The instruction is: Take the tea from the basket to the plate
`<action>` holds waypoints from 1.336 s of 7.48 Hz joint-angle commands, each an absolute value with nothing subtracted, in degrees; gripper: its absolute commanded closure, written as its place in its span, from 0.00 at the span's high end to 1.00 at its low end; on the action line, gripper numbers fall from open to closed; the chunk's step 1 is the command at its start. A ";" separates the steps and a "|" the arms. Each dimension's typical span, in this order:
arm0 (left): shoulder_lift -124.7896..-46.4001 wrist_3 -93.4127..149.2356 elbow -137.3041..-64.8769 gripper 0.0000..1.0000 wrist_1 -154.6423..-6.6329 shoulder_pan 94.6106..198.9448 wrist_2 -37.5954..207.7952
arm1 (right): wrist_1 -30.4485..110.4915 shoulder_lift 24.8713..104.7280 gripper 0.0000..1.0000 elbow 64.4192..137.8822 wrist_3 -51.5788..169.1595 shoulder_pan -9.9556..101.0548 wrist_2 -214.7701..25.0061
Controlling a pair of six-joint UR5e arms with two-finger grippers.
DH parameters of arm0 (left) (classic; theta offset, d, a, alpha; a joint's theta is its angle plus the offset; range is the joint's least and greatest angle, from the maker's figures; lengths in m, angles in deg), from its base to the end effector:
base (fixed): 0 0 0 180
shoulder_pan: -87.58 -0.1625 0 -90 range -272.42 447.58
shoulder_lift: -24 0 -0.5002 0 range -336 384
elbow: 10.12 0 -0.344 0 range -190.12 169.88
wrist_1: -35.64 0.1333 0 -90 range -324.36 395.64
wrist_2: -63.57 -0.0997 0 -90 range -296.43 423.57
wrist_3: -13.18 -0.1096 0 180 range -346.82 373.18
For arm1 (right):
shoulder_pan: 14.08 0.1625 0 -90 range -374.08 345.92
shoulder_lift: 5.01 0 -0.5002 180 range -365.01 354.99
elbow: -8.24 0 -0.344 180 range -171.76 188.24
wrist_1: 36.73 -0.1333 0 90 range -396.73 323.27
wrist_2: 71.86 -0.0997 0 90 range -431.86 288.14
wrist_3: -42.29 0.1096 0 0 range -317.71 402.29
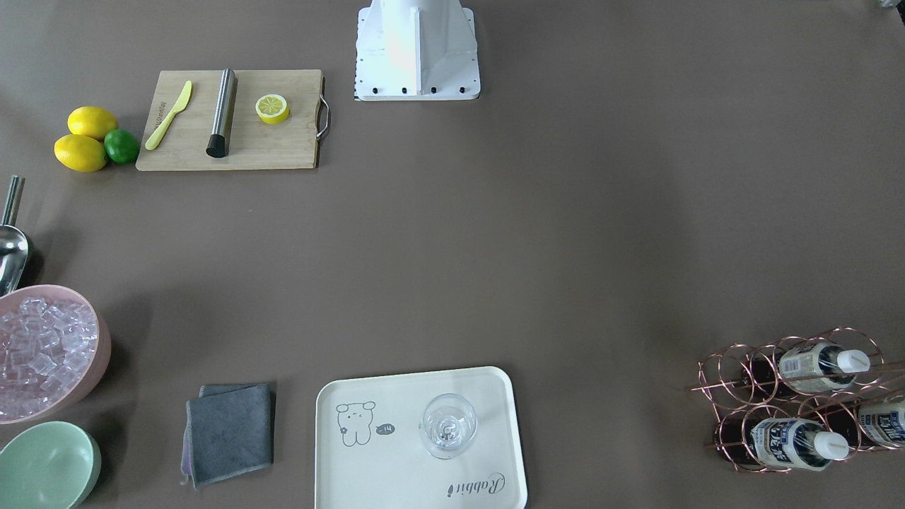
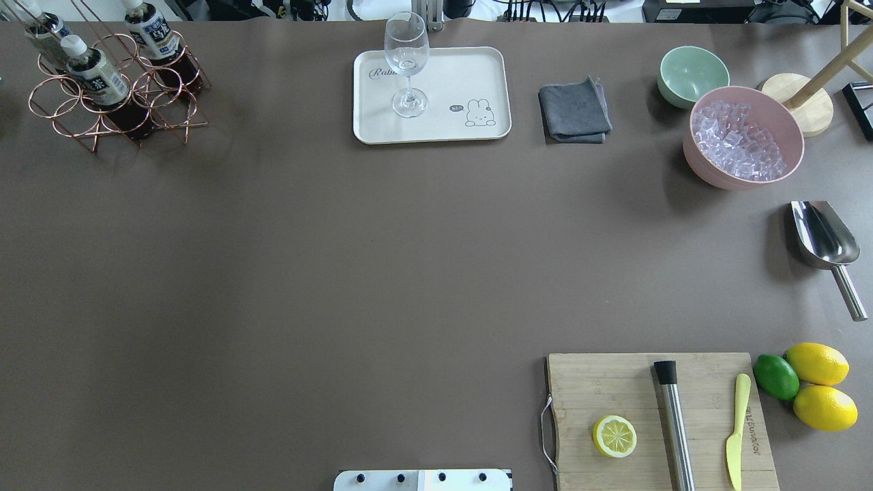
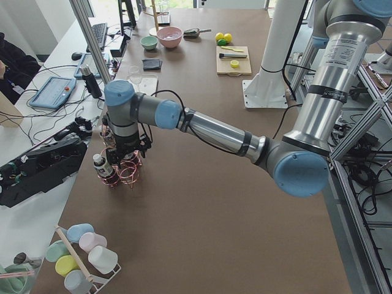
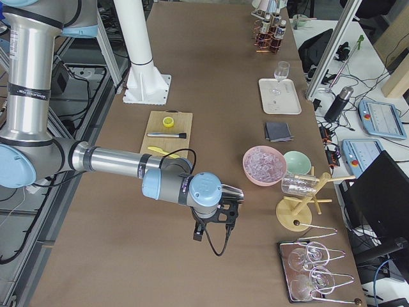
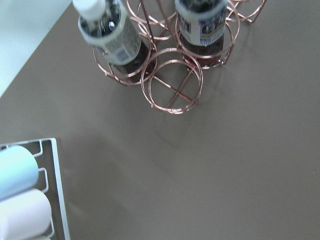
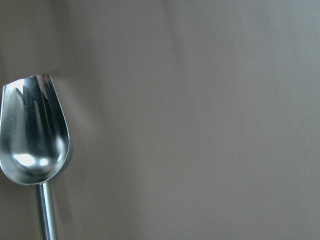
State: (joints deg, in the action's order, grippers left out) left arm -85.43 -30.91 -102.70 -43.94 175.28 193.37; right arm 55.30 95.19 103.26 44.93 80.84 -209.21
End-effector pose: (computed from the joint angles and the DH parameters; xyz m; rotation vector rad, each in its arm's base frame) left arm -0.0390 -0.6020 0.5677 0.4418 0.5959 0.8438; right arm 0.0820 -0.3378 0.7720 -0.1023 -0.8285 0.1762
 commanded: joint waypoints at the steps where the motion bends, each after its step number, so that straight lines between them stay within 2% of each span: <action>1: -102.63 -47.45 -93.18 0.98 -32.65 175.56 193.38 | 55.30 95.19 1.00 103.34 44.93 80.84 -209.32; 3: -104.40 -47.99 -91.61 0.98 -34.57 175.30 193.82 | 55.30 95.19 1.00 103.25 44.93 80.84 -209.23; 5: -108.44 -48.08 -86.16 0.98 -35.90 173.90 193.73 | 55.30 95.19 1.00 103.25 44.93 80.84 -209.23; 8: -110.12 -47.82 -85.97 0.97 -36.34 169.77 193.64 | 55.30 95.19 1.00 103.25 44.93 80.84 -209.23; 10: -110.03 -47.55 -83.17 0.97 -40.80 169.23 193.73 | 55.30 95.19 1.00 103.25 44.93 80.84 -209.23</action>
